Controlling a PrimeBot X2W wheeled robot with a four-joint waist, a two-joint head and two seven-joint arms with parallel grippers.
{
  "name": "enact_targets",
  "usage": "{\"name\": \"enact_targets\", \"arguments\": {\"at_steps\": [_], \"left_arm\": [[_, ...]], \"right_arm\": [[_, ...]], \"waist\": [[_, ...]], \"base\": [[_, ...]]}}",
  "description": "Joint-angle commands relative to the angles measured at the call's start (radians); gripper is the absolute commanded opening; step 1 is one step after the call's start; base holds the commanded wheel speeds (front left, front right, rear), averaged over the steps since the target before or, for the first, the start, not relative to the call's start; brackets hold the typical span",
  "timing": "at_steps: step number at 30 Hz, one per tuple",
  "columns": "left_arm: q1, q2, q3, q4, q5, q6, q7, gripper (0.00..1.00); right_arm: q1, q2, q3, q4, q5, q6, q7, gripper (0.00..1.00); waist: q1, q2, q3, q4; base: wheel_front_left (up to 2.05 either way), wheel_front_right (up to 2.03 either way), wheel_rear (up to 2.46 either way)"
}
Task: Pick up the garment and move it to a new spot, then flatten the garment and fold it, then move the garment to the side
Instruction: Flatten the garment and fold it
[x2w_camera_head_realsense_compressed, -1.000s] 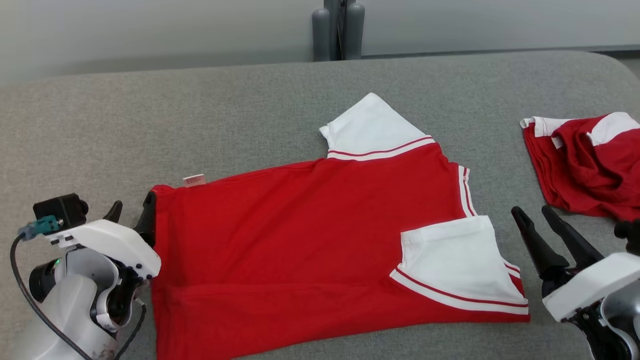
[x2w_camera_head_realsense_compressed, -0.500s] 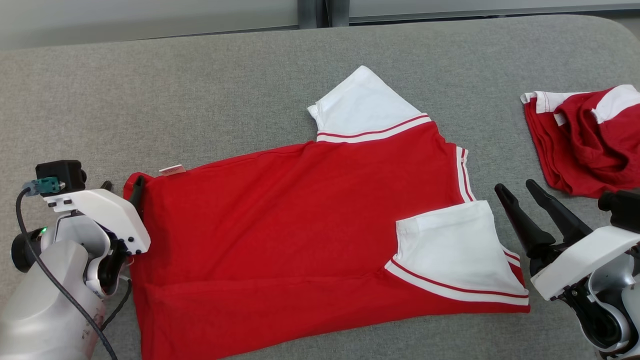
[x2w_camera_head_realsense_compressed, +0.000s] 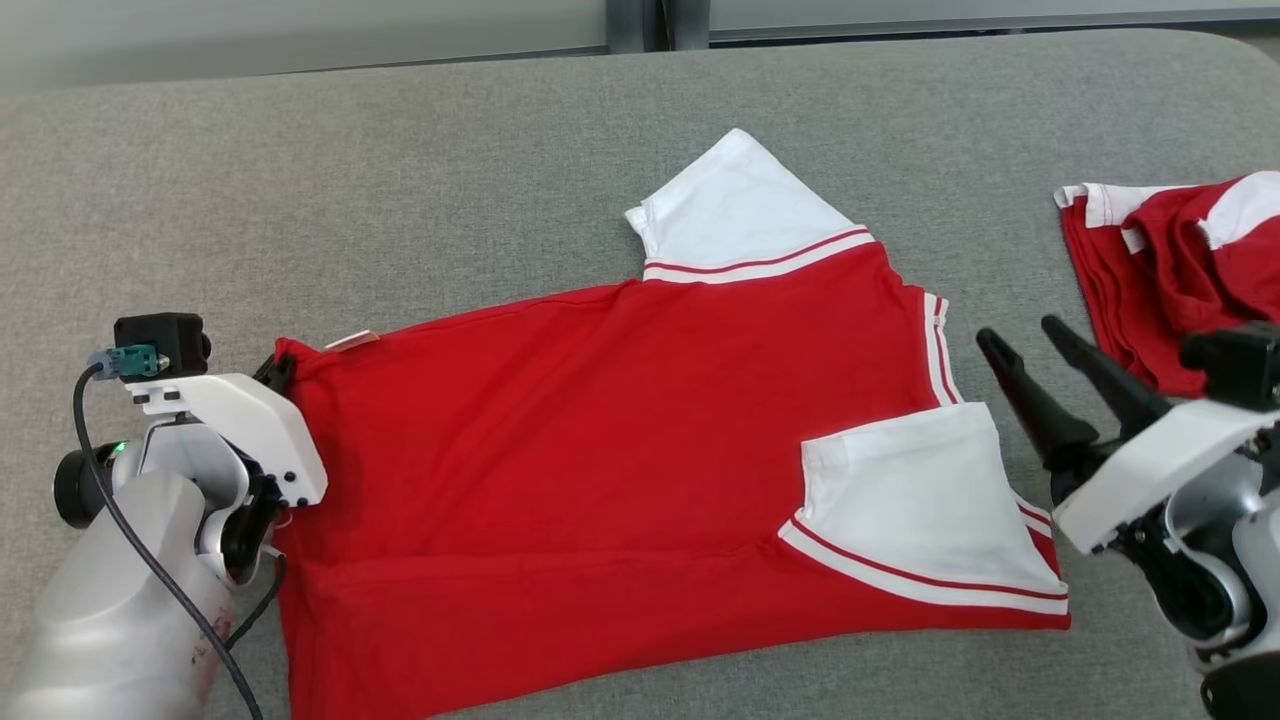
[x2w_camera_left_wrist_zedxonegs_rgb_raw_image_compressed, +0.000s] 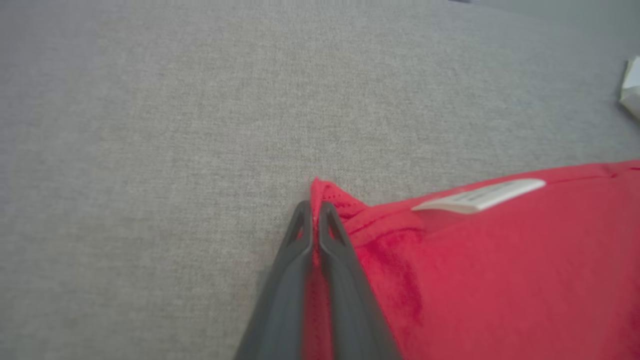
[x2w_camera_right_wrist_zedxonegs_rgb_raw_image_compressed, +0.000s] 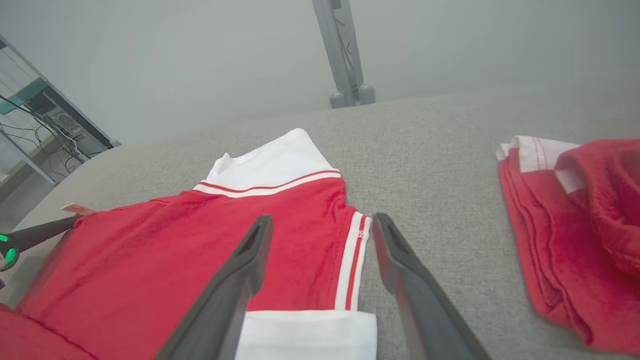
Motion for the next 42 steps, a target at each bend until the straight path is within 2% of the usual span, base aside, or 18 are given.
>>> {"name": "enact_targets", "arguments": {"at_steps": [1, 9, 14, 21, 27, 33, 34, 35, 37, 38, 41, 42], "left_arm": [[-0.024, 0.000, 0.003, 0.004, 0.009, 0.008, -0.021, 0.00], [-0.014, -0.037, 0.034, -0.047, -0.015, 0.029, -0.119, 0.00], [-0.007, -0.081, 0.026, -0.110, -0.013, 0.039, -0.163, 0.00], [-0.072, -0.163, -0.005, -0.155, -0.001, 0.035, -0.186, 0.00], [-0.122, -0.216, -0.022, -0.130, -0.004, 0.021, -0.212, 0.00], [-0.144, -0.239, -0.039, -0.069, -0.018, 0.000, -0.234, 0.00], [-0.146, -0.241, -0.041, -0.063, -0.020, -0.002, -0.238, 0.00], [-0.148, -0.243, -0.041, -0.055, -0.021, -0.005, -0.239, 0.00], [-0.154, -0.245, -0.042, -0.042, -0.025, -0.009, -0.243, 0.00], [-0.158, -0.246, -0.042, -0.035, -0.028, -0.011, -0.243, 0.00], [-0.170, -0.247, -0.039, -0.018, -0.033, -0.018, -0.246, 0.00], [-0.173, -0.247, -0.037, -0.013, -0.037, -0.019, -0.246, 0.00]], "right_arm": [[-0.037, -0.009, 0.005, 0.014, -0.019, 0.000, 0.002, 1.00], [-0.235, 0.023, 0.033, 0.118, -0.072, 0.000, 0.076, 1.00], [-0.419, 0.041, 0.062, 0.250, -0.091, 0.000, 0.188, 1.00], [-0.644, 0.012, 0.104, 0.460, -0.145, 0.000, 0.296, 1.00], [-0.749, 0.010, 0.147, 0.605, -0.183, 0.000, 0.326, 1.00], [-0.789, 0.019, 0.220, 0.699, -0.184, 0.000, 0.343, 1.00], [-0.794, 0.019, 0.233, 0.706, -0.184, 0.000, 0.346, 0.95], [-0.797, 0.018, 0.246, 0.711, -0.186, 0.000, 0.347, 0.81], [-0.805, 0.012, 0.278, 0.723, -0.197, 0.000, 0.348, 0.44], [-0.808, 0.009, 0.293, 0.728, -0.200, 0.000, 0.349, 0.38], [-0.821, 0.003, 0.328, 0.739, -0.205, 0.000, 0.328, 0.00], [-0.825, 0.003, 0.337, 0.743, -0.206, 0.000, 0.316, 0.00]], "waist": [[0.0000, -0.0001, 0.005, 0.008], [0.0000, -0.0001, 0.041, 0.071], [0.0000, -0.0001, 0.091, 0.147], [0.0000, -0.0001, 0.184, 0.262], [0.0000, -0.0001, 0.232, 0.316], [0.0000, -0.0001, 0.227, 0.328], [0.0000, -0.0001, 0.226, 0.328], [0.0000, -0.0001, 0.224, 0.327], [0.0000, -0.0001, 0.223, 0.325], [0.0000, -0.0001, 0.223, 0.324], [0.0000, -0.0001, 0.225, 0.319], [0.0000, -0.0001, 0.225, 0.317]], "base": [[0.00, 0.00, 0.00], [0.00, 0.00, 0.00], [0.00, 0.00, 0.00], [0.00, 0.00, 0.00], [0.00, 0.00, 0.00], [0.00, 0.00, 0.00], [0.00, 0.00, 0.00], [0.00, 0.00, 0.00], [0.00, 0.00, 0.00], [0.00, 0.00, 0.00], [0.00, 0.00, 0.00], [0.00, 0.00, 0.00]]}}
